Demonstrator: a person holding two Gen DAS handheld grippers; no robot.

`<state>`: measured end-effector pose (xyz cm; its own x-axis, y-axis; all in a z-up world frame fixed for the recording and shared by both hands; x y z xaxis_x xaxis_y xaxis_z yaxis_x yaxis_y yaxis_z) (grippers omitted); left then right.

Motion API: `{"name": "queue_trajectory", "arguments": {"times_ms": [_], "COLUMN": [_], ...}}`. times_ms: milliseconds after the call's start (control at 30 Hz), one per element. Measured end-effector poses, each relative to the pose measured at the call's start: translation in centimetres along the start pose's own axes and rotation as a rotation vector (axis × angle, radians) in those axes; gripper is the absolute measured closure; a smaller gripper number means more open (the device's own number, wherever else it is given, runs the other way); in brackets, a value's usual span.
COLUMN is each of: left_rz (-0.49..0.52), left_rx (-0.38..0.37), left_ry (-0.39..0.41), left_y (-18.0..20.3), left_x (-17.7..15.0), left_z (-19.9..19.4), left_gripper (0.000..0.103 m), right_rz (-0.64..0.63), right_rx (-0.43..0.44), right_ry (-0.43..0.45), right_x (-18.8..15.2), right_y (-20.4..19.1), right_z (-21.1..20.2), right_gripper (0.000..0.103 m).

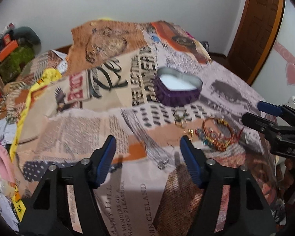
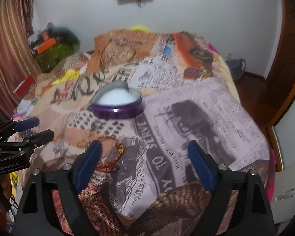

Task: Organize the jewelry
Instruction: 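Lower the left tool to a small earring and close on it while the right tool grasps the beaded bracelet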

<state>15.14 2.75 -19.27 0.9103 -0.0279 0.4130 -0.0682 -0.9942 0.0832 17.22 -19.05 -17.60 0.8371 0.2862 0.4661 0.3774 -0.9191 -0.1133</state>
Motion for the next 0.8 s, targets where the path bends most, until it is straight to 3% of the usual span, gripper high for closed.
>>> {"name": "queue_trajectory", "arguments": {"times_ms": [167, 300, 467, 633, 700, 800], "left_rz": [0.007, 0.019, 0.029, 0.036, 0.039, 0.037], "left_rx": [-0.059, -0.084, -0.094, -0.084, -0.081, -0.080], "left_ry": [-0.054, -0.087, -0.074, -0.067, -0.066, -0.061], "left_y": [0.1, 0.3, 0.3, 0.2, 0.0, 0.0], "left_x": [-0.8, -1.3, -1.5, -1.5, -1.5, -1.5], "left_z": [1.1, 1.9, 1.9, 1.9, 1.9, 1.8], "left_gripper": [0.048, 0.061, 0.066, 0.086, 0.093, 0.094], "right_rz": [-0.033, -0.055, -0.079, -0.081, -0.083, -0.086], "right_rx": [0.028, 0.053, 0.068, 0.081, 0.081, 0.082], "right_ry": [-0.047, -0.078, -0.108, -0.114, -0.113, -0.108], "right_x": [0.3, 0.7, 0.8, 0.8, 0.9, 0.9], "right_y": [-0.6, -1.0, -1.5, -1.7, -1.7, -1.8], "right_z": [1.4, 2.4, 3.4, 3.8, 3.8, 3.8], "right_gripper": [0.047, 0.063, 0.072, 0.081, 0.092, 0.093]}}
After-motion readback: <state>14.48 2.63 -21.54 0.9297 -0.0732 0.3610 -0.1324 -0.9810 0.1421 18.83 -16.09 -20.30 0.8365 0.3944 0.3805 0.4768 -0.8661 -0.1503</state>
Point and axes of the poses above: each gripper's, at about its wrist camera, not at the fingertips, and z roughly the way its jaws point, y to its right, x to its top, the point moved 1 cm from there along z, roughly the way its jaws point, and after that the axes turned 13 degrees about -y, right-handed, at the moved point
